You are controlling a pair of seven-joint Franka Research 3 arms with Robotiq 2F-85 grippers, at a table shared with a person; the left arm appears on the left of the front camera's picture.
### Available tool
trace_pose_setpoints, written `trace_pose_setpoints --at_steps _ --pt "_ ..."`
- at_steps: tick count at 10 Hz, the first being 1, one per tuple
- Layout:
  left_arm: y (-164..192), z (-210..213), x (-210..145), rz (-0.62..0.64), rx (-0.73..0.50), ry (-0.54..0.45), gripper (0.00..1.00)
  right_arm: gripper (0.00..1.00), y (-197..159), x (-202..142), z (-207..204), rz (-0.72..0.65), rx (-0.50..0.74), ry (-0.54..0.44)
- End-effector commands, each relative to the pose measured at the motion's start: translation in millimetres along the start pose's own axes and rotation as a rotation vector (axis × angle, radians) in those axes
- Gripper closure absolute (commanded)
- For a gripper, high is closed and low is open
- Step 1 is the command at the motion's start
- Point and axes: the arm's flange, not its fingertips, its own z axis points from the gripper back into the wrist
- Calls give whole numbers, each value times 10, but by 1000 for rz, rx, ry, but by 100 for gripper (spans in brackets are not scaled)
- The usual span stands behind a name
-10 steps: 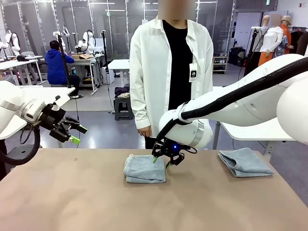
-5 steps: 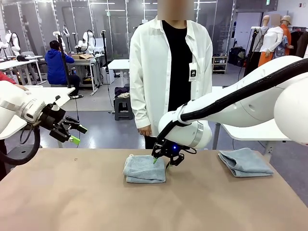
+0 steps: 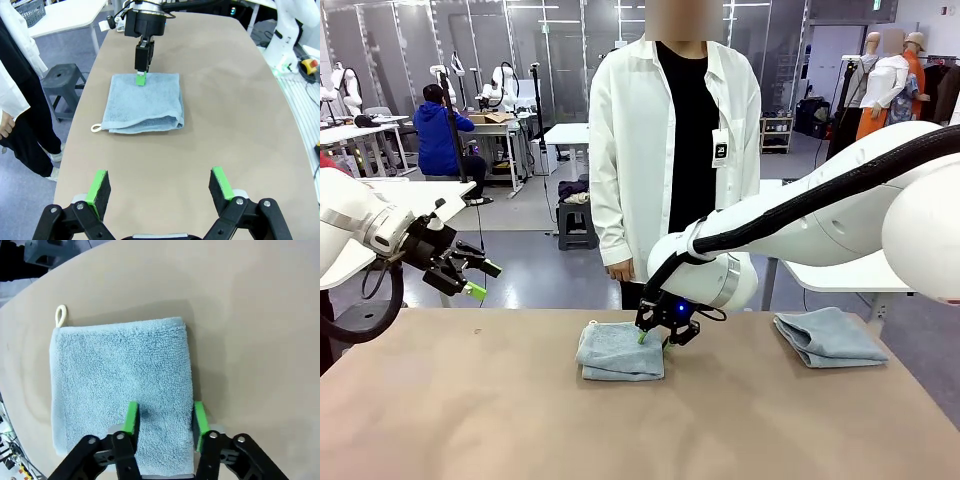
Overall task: Fold the towels and place them in the basket.
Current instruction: Stack the folded Towel with hook on the right side of the table.
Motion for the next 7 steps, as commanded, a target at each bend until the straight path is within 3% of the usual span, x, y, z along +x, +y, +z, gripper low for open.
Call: trace_pose_setpoints --at_steps 1,2,3,4,5,6,7 --pt "-14 10 13 -2 1 0 0 71 1 42 -2 9 23 2" --pt "-14 10 13 -2 1 0 0 56 3 43 -1 10 24 3" --pt "-14 10 13 -2 1 0 0 91 8 43 1 11 22 3" --pt "-14 10 13 -2 1 0 0 76 15 38 9 11 19 4" --pt "-14 10 13 -2 1 0 0 100 19 31 19 8 13 6" --pt "-14 10 13 -2 1 0 0 96 20 34 23 7 4 14" --pt "-14 10 13 -2 1 0 0 100 22 36 28 7 -1 19"
